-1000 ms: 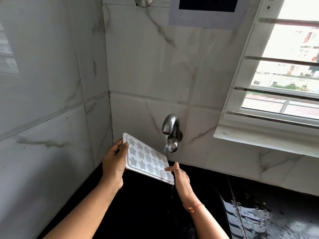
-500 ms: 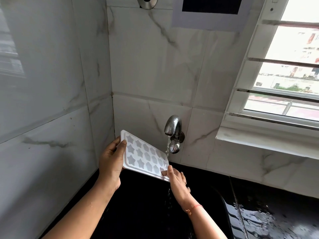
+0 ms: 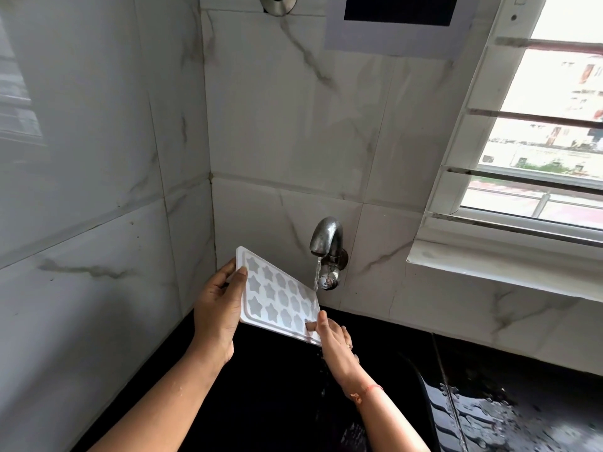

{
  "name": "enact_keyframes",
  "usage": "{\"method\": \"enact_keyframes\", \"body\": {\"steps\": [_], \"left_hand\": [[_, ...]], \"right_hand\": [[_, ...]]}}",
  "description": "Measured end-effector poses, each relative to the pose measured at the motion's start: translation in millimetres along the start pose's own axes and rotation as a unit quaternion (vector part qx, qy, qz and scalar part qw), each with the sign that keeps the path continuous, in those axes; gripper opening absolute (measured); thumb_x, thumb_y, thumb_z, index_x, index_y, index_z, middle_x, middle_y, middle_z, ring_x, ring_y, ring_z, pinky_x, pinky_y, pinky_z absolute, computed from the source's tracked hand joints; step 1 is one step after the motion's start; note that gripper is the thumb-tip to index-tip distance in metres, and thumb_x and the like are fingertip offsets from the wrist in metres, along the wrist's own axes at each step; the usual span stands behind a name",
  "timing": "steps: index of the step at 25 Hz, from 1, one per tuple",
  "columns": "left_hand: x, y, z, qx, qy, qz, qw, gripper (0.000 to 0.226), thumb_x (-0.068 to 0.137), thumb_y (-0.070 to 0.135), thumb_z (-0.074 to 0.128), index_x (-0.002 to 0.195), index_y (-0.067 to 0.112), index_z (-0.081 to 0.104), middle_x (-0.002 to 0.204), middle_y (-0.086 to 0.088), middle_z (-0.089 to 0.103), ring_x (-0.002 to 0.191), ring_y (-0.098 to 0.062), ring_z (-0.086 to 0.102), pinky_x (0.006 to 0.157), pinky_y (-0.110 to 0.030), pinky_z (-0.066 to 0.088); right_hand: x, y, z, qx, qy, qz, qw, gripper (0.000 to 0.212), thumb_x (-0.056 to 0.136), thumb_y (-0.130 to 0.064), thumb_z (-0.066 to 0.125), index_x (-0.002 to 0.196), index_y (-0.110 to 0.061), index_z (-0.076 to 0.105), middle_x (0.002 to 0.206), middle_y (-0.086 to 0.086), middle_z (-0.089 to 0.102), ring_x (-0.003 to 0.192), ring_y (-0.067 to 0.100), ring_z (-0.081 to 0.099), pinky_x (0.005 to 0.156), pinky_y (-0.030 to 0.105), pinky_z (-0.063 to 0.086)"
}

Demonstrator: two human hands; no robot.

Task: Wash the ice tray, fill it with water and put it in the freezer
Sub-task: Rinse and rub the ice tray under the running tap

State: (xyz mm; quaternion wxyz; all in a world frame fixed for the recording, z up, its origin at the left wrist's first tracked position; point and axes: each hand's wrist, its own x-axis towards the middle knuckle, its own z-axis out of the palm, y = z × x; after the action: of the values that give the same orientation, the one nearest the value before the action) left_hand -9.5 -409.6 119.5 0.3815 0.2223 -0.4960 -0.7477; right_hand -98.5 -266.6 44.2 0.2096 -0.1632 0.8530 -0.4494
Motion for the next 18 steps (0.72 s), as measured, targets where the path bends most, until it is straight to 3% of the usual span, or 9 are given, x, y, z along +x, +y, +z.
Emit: {"method": "enact_keyframes", "body": {"steps": [4, 8, 11, 14, 18], "left_hand": [[0, 3, -2, 0.000, 0.003, 0.006, 1.000, 0.016, 0.089, 0.013, 0.057, 0.102, 0.017, 0.065, 0.075, 0.006, 0.068, 0.063, -0.005, 0.063, 0.063, -0.023, 0.054], [0, 6, -6, -0.004, 0.008, 0.012, 1.000, 0.014, 0.089, 0.012, 0.056, 0.091, 0.022, 0.065, 0.061, 0.014, 0.069, 0.055, 0.002, 0.063, 0.054, -0.016, 0.054], [2, 10, -10, -0.004, 0.018, 0.008, 1.000, 0.014, 0.088, 0.015, 0.058, 0.087, 0.026, 0.066, 0.067, 0.012, 0.070, 0.061, -0.003, 0.064, 0.058, -0.020, 0.055], [3, 13, -12, 0.000, 0.019, 0.008, 1.000, 0.013, 0.088, 0.016, 0.059, 0.096, 0.022, 0.067, 0.077, 0.007, 0.070, 0.068, -0.009, 0.065, 0.066, -0.028, 0.055], [2, 18, -13, -0.004, 0.013, 0.016, 1.000, 0.013, 0.087, 0.014, 0.059, 0.087, 0.025, 0.067, 0.063, 0.011, 0.071, 0.057, -0.002, 0.065, 0.053, -0.019, 0.056]], "right_hand": [[3, 1, 2, -0.012, 0.006, -0.004, 1.000, 0.059, 0.093, -0.058, 0.008, 0.124, -0.038, 0.055, 0.155, -0.007, 0.018, 0.145, 0.016, -0.008, 0.111, 0.057, -0.008], [5, 11, 6, 0.041, -0.001, -0.019, 0.999, 0.058, 0.084, -0.070, 0.011, 0.095, -0.043, 0.061, 0.149, -0.008, 0.032, 0.145, 0.016, 0.005, 0.116, 0.053, 0.001], [7, 14, 3, 0.100, 0.041, -0.034, 0.994, 0.071, 0.072, -0.084, 0.013, 0.096, -0.042, 0.065, 0.135, -0.012, 0.044, 0.136, 0.014, 0.024, 0.115, 0.052, 0.011], [7, 14, 3, 0.077, 0.063, -0.012, 0.995, 0.051, 0.091, -0.059, 0.015, 0.103, -0.038, 0.060, 0.141, -0.008, 0.037, 0.139, 0.015, 0.017, 0.115, 0.052, 0.006], [7, 9, 5, 0.017, 0.033, 0.009, 0.999, 0.060, 0.093, -0.057, 0.010, 0.124, -0.033, 0.055, 0.152, -0.002, 0.025, 0.144, 0.016, 0.002, 0.114, 0.054, 0.001]]}}
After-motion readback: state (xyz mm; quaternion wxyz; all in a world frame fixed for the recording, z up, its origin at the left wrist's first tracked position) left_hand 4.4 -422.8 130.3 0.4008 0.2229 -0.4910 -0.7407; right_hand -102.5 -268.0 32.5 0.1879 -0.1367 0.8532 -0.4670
